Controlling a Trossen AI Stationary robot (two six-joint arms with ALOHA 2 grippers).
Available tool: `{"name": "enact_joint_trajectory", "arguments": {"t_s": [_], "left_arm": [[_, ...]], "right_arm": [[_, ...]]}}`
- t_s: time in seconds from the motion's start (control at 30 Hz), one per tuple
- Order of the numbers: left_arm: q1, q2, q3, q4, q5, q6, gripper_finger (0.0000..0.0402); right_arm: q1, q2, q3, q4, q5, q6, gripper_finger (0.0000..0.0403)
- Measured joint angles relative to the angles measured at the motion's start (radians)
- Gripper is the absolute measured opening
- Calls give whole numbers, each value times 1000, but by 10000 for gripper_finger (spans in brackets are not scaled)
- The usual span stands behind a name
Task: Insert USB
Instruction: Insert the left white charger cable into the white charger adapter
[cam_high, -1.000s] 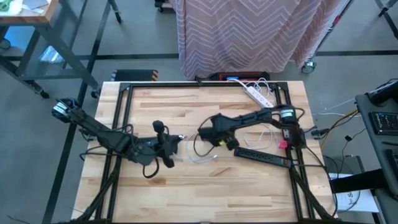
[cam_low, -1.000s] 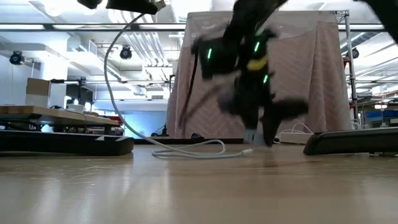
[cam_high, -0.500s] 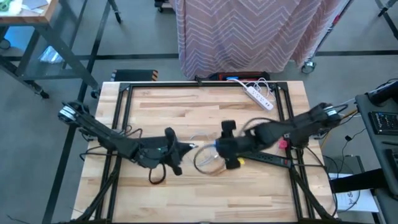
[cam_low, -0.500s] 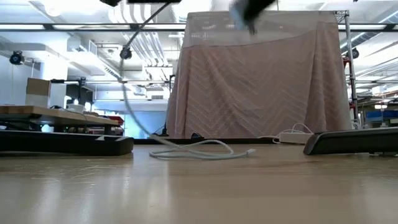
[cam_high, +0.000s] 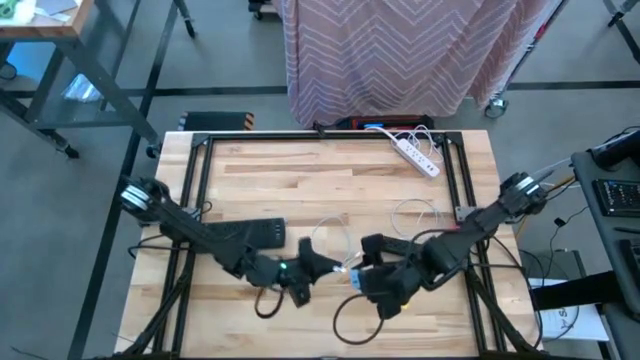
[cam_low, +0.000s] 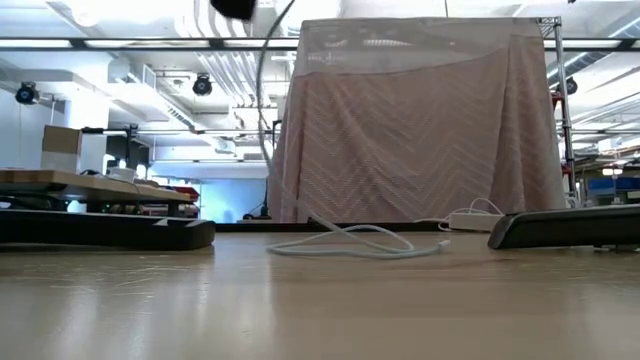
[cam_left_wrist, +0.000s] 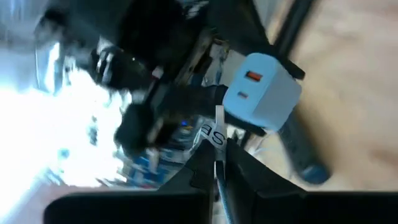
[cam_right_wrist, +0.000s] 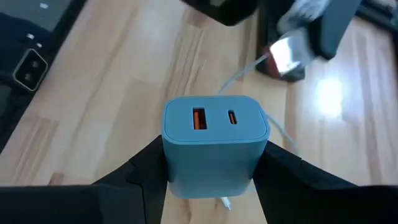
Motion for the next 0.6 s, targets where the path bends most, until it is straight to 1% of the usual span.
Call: {"name": "enact_joint_trajectory", "arguments": {"t_s": [0.07,0.13,0.27,0.33,0.43,0.6], "left_arm": [[-6,47,37,-2,-18,113,9],[-13,86,69,-3,-53,195,9],[-37,139,123,-12,-158,353,9],[-56,154,139,-18,-187,421,9],[-83,166,179,-16,-178,458,9],[-119,182,215,-14,-89,456,9]], "right_arm": [[5,25,0,-6,-14,26,175],[6,49,-2,-8,-69,33,175],[14,71,-4,1,-209,19,175],[25,60,-4,19,-237,1,175],[48,27,-4,64,-281,-53,175],[94,-1,-4,135,-435,-159,175]]}}
